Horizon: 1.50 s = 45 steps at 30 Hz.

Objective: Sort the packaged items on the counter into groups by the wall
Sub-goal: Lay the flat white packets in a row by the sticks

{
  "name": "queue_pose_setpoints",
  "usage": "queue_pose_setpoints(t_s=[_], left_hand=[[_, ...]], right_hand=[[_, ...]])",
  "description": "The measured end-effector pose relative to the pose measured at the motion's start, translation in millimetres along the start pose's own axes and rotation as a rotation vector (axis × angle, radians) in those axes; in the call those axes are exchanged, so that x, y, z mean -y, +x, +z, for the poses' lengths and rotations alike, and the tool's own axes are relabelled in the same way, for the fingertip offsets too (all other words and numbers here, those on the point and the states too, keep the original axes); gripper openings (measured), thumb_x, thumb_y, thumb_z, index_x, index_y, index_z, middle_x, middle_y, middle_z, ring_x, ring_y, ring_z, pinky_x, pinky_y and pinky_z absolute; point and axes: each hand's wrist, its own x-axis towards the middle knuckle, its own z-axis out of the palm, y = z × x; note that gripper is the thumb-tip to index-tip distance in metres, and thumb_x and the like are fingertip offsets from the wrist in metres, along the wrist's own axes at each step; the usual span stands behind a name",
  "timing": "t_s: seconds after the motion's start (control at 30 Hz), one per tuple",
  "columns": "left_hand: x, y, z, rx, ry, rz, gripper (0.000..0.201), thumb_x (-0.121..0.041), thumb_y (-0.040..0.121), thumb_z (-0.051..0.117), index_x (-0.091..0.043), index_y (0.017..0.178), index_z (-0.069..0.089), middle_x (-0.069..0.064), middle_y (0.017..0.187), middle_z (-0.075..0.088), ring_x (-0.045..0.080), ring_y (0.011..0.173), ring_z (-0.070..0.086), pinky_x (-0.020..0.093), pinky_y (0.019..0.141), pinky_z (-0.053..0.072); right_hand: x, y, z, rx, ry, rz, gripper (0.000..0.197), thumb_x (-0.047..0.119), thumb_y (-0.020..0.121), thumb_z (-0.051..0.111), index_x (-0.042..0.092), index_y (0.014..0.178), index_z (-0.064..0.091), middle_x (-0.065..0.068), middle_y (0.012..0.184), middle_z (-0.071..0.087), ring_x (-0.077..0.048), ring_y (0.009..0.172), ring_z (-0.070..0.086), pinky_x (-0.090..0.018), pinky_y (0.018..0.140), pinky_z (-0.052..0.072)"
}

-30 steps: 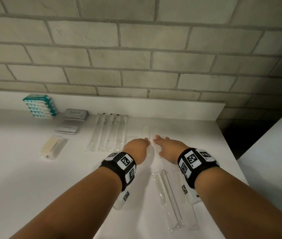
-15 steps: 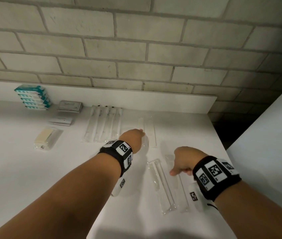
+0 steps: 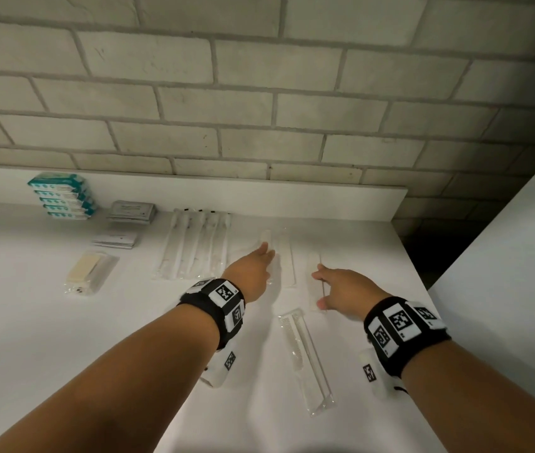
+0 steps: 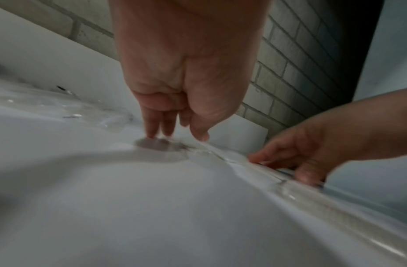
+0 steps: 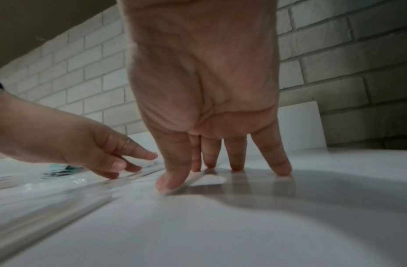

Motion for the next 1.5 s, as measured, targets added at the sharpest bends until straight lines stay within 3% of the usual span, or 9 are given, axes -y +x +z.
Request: queue_pose_setpoints(t_s=[0.17,0.47,0.67,0.77,0.9,1.13,1.27,1.37,1.5], left_hand=[[-22,6,7,-0.016,0.159,0.075,0.055,-0.027,0.101,0.038,-0.012,0.151,0.022,0.003,0.162,0.011,0.025,0.149,0.008,0.043,0.119,0.012],[-30,21,12,0.073,0.232,0.03,0.054,-0.029,0.1,0.043,-0.012,0.149,0.028,0.003,0.159,0.02,0.026,0.149,0.008,0.044,0.119,0.009],[-32,21,7,0.12,0.225,0.004,0.054,-0.028,0.1,0.042,-0.012,0.149,0.027,0.001,0.159,0.019,0.026,0.147,0.011,0.045,0.119,0.008],[-32,21,6,0.107,0.222,0.015,0.051,-0.027,0.099,0.043,-0.013,0.146,0.033,0.001,0.156,0.026,0.026,0.143,0.019,0.046,0.118,0.012],[-33,21,5,0.103,0.229,0.009,0.05,-0.025,0.098,0.044,-0.012,0.145,0.035,0.001,0.154,0.03,0.026,0.142,0.022,0.045,0.118,0.014],[-33,20,7,0.104,0.24,0.004,0.05,-0.025,0.098,0.044,-0.012,0.145,0.034,0.002,0.153,0.032,0.026,0.14,0.025,0.045,0.117,0.016],[-32,22,7,0.094,0.233,0.012,0.051,-0.027,0.098,0.044,-0.013,0.146,0.033,0.001,0.153,0.031,0.026,0.141,0.023,0.046,0.118,0.015],[-31,23,8,0.077,0.22,0.01,0.049,-0.027,0.097,0.045,-0.013,0.144,0.037,0.001,0.149,0.037,0.025,0.137,0.028,0.045,0.116,0.018],[-30,24,9,0.055,0.175,-0.002,0.05,-0.026,0.095,0.048,-0.015,0.144,0.038,0.001,0.148,0.039,0.024,0.138,0.028,0.044,0.116,0.017]], right_hand=[[0,20,-2,0.001,-0.004,-0.027,0.069,0.023,0.094,0.056,0.027,0.153,0.021,0.01,0.163,0.006,-0.019,0.149,0.015,-0.037,0.117,0.025],[-4,48,2,0.06,-0.034,-0.01,0.069,0.02,0.098,0.045,0.033,0.154,0.007,0.017,0.161,-0.009,-0.017,0.15,-0.003,-0.059,0.115,0.022],[-4,35,-4,-0.088,0.23,-0.038,0.064,0.023,0.099,0.048,0.028,0.154,0.016,0.011,0.162,0.0,-0.017,0.149,0.012,-0.042,0.119,0.02],[8,5,-7,-0.298,0.315,0.017,0.056,0.045,0.091,0.058,0.019,0.138,0.045,-0.005,0.144,0.043,-0.023,0.126,0.049,-0.039,0.104,0.043],[43,-40,11,0.078,0.07,-0.05,0.066,0.067,0.073,0.066,0.02,0.118,0.053,0.009,0.103,0.058,-0.012,0.09,0.057,-0.028,0.079,0.049],[40,-33,19,0.209,0.155,0.078,0.02,0.023,0.086,0.069,0.013,0.084,0.052,-0.006,0.071,0.061,-0.02,0.057,0.059,-0.026,0.054,0.05],[13,-23,3,0.068,0.439,0.171,0.012,0.02,0.089,0.066,0.013,0.098,0.061,-0.01,0.089,0.071,-0.028,0.081,0.072,-0.038,0.071,0.06],[-11,-16,-17,-0.21,0.38,0.199,0.049,0.026,0.089,0.067,0.018,0.134,0.049,-0.008,0.125,0.062,-0.025,0.109,0.062,-0.036,0.09,0.052],[-26,-11,-12,-0.067,0.011,0.09,0.062,0.021,0.093,0.06,0.025,0.149,0.034,0.002,0.156,0.032,-0.021,0.138,0.039,-0.033,0.111,0.034]])
